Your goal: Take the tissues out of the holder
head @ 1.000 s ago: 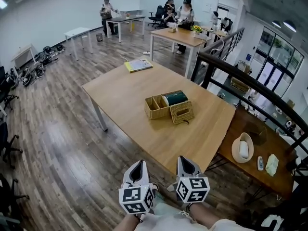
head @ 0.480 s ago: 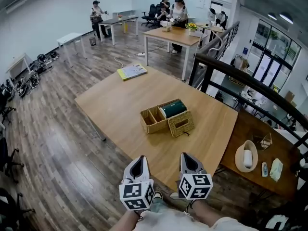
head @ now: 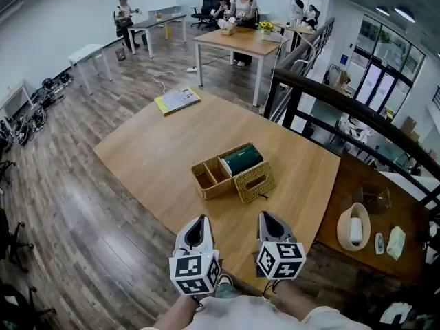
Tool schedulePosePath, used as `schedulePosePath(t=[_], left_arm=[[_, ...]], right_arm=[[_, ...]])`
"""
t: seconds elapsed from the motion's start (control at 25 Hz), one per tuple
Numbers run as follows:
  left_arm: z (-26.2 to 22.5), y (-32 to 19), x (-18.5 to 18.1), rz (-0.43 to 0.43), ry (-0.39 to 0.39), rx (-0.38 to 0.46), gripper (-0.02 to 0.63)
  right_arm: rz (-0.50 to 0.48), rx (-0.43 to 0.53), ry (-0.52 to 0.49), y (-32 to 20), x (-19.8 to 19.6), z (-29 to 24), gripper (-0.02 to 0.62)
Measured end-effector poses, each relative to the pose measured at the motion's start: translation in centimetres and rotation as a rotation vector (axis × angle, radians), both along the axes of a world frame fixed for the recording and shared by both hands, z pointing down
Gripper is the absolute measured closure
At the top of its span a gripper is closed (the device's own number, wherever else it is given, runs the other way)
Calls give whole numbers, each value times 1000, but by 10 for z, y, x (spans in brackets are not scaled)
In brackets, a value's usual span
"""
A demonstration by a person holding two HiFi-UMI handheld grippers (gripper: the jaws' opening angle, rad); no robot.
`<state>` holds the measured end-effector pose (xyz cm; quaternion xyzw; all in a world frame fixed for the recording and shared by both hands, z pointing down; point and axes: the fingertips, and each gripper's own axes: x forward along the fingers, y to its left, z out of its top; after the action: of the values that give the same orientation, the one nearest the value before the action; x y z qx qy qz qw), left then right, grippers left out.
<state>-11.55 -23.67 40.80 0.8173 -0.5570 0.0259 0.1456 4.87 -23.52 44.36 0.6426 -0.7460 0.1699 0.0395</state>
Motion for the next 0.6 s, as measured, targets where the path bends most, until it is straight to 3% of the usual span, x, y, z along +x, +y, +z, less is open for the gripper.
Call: schedulePosePath(t=[0.6], left_arm=[[24,-60,19,62,-17,-57,620]], right_arm=[[25,-39,-14,-49,15,16,592]])
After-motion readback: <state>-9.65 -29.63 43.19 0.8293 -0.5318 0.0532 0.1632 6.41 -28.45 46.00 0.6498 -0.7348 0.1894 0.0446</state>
